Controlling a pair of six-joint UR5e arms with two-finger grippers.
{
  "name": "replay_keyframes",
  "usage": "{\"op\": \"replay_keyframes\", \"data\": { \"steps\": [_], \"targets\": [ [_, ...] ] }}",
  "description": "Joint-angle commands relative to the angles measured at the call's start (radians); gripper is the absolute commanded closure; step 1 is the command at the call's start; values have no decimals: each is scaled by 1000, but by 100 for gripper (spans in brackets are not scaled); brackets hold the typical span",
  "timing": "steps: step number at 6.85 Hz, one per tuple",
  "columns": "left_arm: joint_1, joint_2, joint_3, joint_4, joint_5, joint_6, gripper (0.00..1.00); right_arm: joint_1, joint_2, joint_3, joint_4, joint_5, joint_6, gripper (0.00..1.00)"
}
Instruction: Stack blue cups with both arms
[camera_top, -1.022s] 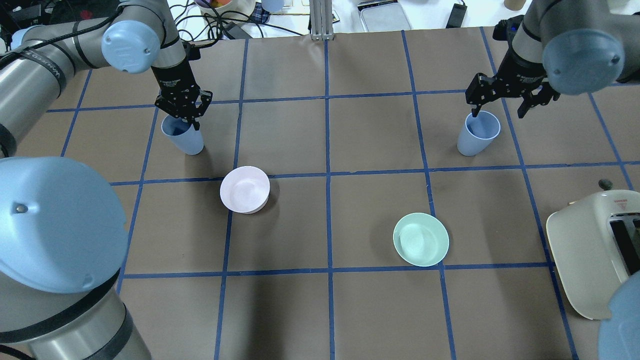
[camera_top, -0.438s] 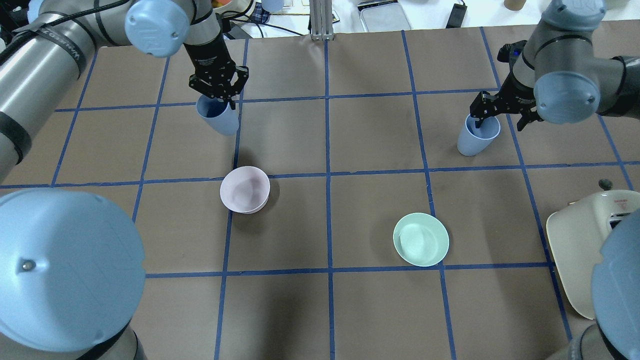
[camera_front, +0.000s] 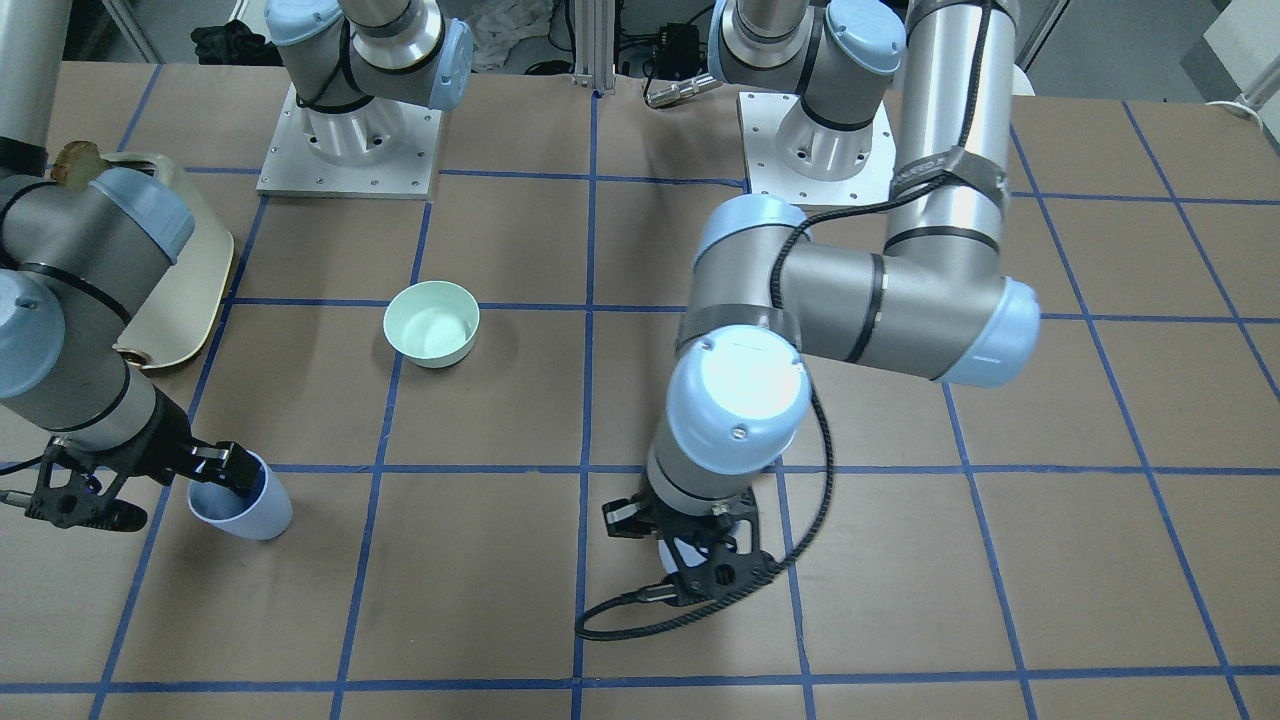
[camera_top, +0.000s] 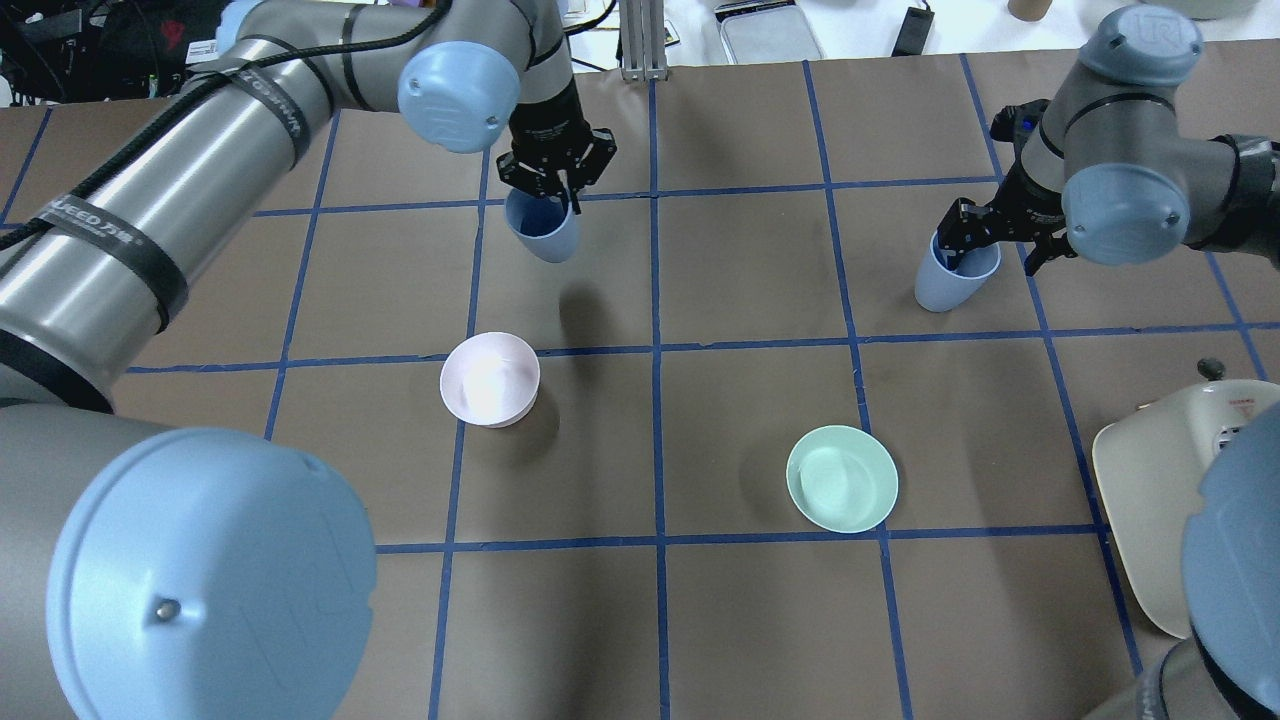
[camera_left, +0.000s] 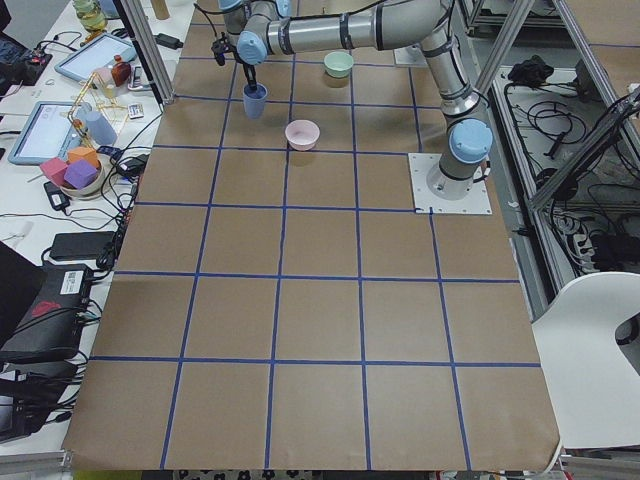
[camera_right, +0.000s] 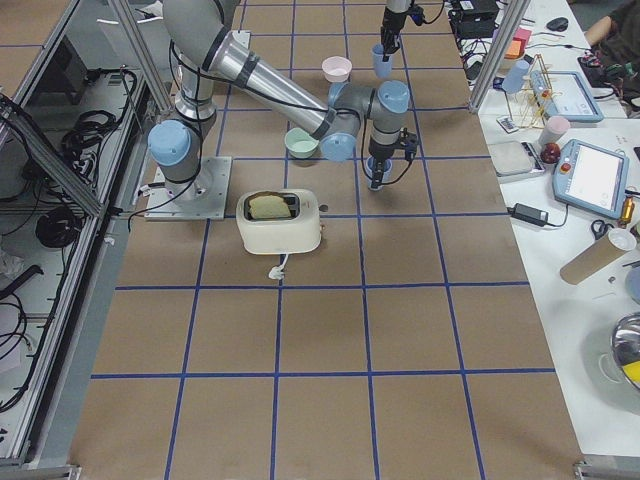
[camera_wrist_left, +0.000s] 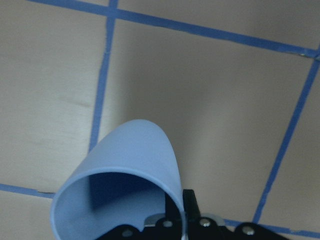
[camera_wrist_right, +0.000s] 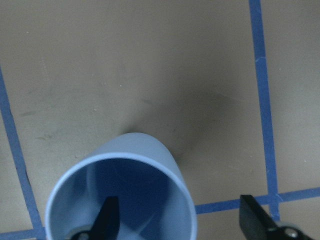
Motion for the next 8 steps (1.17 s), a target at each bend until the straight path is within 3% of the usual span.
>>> {"op": "replay_keyframes", "data": {
  "steps": [1,3,6,7,8],
  "targets": [
    [-121,-15,-11,33,9,-141,100,-2,-1,14,-19,27,-101,93],
    [-166,-21,-40,29,10,-160,100,-2,-5,4,-16,26,-106,99],
    [-167,-25,-80,33,9,-157,100,4,-88,-19,57,27,-103,99],
    [-167,-27,-80,29,10,-158,95,20,-99,-54,85,39,-86,98],
    [-166,-21,-71,31,10,-157,1,47,-99,-70,108,47,-71,99]
  ]
}}
